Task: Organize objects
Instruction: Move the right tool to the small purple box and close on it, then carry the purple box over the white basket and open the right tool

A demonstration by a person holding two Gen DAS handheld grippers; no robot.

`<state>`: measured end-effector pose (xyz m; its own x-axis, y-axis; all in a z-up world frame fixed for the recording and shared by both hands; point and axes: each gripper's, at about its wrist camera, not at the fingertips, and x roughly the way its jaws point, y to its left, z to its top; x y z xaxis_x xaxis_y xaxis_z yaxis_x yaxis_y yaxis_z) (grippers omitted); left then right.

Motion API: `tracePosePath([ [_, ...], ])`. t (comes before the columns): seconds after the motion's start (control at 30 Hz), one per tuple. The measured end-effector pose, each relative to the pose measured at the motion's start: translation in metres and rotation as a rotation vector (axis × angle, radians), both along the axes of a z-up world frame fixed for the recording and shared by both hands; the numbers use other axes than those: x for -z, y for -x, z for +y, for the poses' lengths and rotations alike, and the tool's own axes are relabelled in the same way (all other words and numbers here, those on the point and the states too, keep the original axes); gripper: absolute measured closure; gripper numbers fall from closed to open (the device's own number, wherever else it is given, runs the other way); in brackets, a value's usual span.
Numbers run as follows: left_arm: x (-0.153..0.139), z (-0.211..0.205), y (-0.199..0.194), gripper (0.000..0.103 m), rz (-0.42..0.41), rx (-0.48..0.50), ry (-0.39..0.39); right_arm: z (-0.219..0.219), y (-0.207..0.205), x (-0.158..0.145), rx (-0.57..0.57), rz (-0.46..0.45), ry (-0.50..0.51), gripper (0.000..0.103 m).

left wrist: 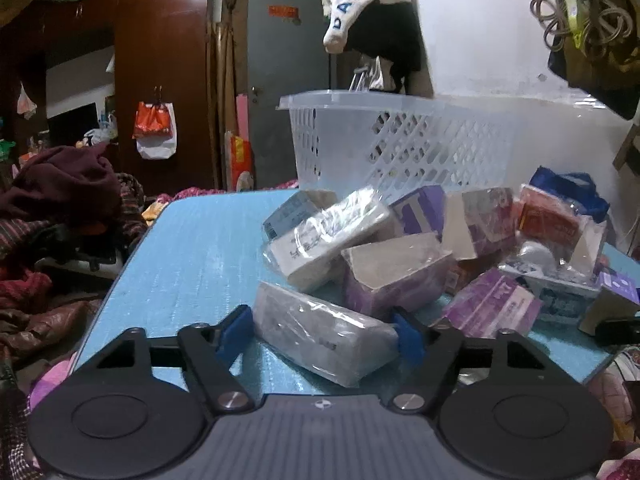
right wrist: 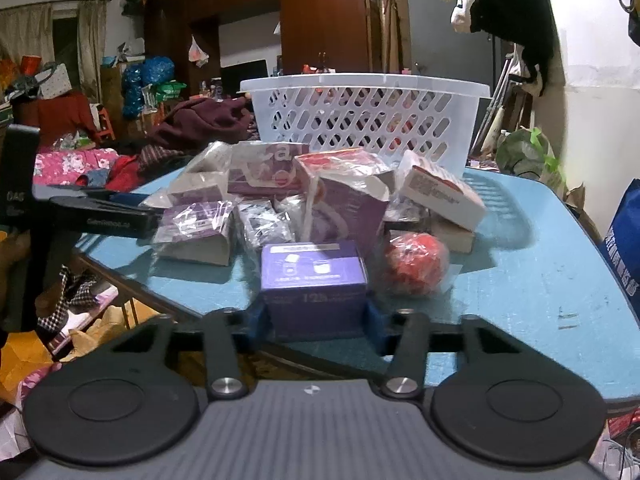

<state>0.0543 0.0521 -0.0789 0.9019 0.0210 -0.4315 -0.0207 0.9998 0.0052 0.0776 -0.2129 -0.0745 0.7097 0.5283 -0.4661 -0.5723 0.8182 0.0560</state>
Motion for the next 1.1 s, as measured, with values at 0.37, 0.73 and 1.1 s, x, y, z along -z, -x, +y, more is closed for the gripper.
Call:
tracePosePath([
  [0.37,-0.013,0.005,0.017,0.035,-0.057,-0.019,-0.005,-0.011,0.011,-0.019,0.0,-0.044,-0.018,0.053],
  [0.73,-0.023,0.013,0.027,0.036,-0.114,-0.037,0.015,-0.029,0.006,-0.036,0.044,-0.073,-0.062,0.053],
  [1.1,-0.122,-0.004,-0.063,0.036,-0.194,0.066,0.128,0.0,-0.087,-0.121,0.016,-0.162,-0.131,0.053],
])
